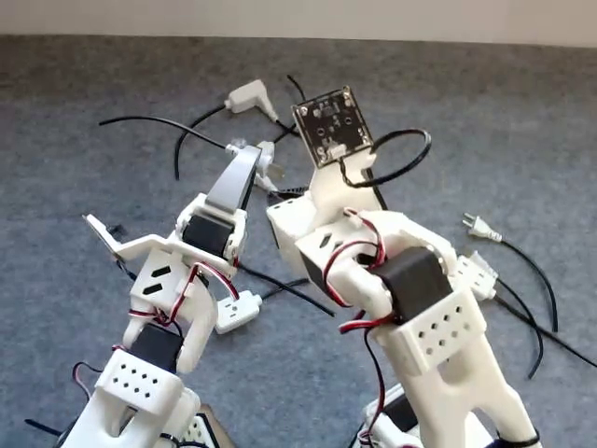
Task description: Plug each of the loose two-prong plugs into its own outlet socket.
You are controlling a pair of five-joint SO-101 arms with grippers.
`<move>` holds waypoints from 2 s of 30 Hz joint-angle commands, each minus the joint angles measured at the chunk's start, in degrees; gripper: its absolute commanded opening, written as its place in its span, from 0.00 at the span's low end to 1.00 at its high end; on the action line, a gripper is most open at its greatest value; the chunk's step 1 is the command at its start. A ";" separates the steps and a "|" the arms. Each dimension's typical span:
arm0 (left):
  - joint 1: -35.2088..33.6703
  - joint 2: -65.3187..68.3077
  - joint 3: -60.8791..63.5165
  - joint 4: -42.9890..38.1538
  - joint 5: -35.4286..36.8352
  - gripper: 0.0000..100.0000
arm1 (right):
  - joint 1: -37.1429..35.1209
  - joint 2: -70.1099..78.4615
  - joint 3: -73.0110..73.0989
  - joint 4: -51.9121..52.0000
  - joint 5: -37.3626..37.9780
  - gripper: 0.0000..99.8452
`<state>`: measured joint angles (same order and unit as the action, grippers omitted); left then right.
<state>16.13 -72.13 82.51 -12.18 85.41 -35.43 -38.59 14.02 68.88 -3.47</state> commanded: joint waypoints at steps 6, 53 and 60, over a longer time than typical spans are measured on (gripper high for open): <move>1.54 -1.19 -0.13 -1.05 -0.44 0.01 | 4.00 4.70 -4.97 -5.32 -0.53 0.01; 0.57 -1.19 0.84 -1.32 -0.44 0.01 | 8.84 10.42 0.57 -11.12 -0.53 0.01; 0.57 -1.19 0.92 -1.32 -0.35 0.01 | 8.57 14.29 0.48 -16.48 -0.53 0.01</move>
<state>16.66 -72.31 84.26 -12.35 85.41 -27.25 -24.35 14.99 54.99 -3.65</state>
